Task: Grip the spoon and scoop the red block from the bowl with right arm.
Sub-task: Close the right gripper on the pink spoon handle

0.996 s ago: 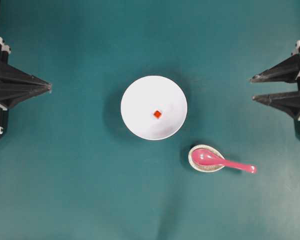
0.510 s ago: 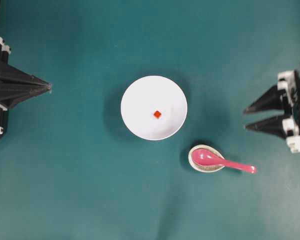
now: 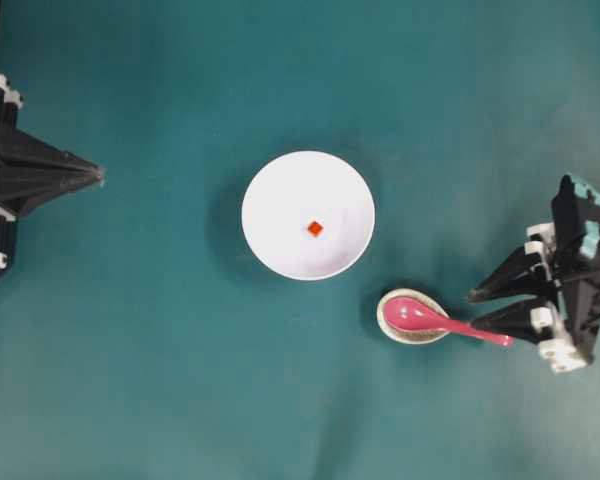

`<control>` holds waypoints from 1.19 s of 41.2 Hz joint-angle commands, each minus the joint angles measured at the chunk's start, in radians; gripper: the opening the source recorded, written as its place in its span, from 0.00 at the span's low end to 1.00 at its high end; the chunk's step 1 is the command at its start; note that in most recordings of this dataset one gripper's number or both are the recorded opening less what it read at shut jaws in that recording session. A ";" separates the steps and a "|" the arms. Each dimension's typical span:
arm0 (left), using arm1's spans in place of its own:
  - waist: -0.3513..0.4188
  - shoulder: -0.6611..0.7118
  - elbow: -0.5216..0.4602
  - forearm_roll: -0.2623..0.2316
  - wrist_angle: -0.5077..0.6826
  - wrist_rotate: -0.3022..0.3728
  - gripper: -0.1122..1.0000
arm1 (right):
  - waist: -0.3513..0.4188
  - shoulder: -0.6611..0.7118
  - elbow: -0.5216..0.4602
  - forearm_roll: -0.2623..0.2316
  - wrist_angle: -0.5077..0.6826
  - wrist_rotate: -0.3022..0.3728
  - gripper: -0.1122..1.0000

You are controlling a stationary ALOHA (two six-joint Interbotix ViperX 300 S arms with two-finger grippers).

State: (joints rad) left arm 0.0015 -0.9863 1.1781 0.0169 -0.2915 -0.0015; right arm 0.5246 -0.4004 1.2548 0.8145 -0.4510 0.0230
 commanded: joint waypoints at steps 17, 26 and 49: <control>0.002 0.015 -0.020 0.000 -0.006 0.000 0.10 | 0.163 0.173 -0.037 0.198 -0.181 0.002 0.57; 0.002 0.015 -0.020 0.000 -0.006 0.000 0.10 | 0.176 0.212 -0.046 0.222 -0.173 0.002 0.57; 0.000 0.015 -0.017 0.000 0.011 0.000 0.10 | 0.189 0.296 -0.031 0.222 -0.178 -0.009 0.57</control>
State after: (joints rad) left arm 0.0015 -0.9771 1.1781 0.0169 -0.2761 -0.0015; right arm 0.7056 -0.0982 1.2226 1.0370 -0.6197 0.0169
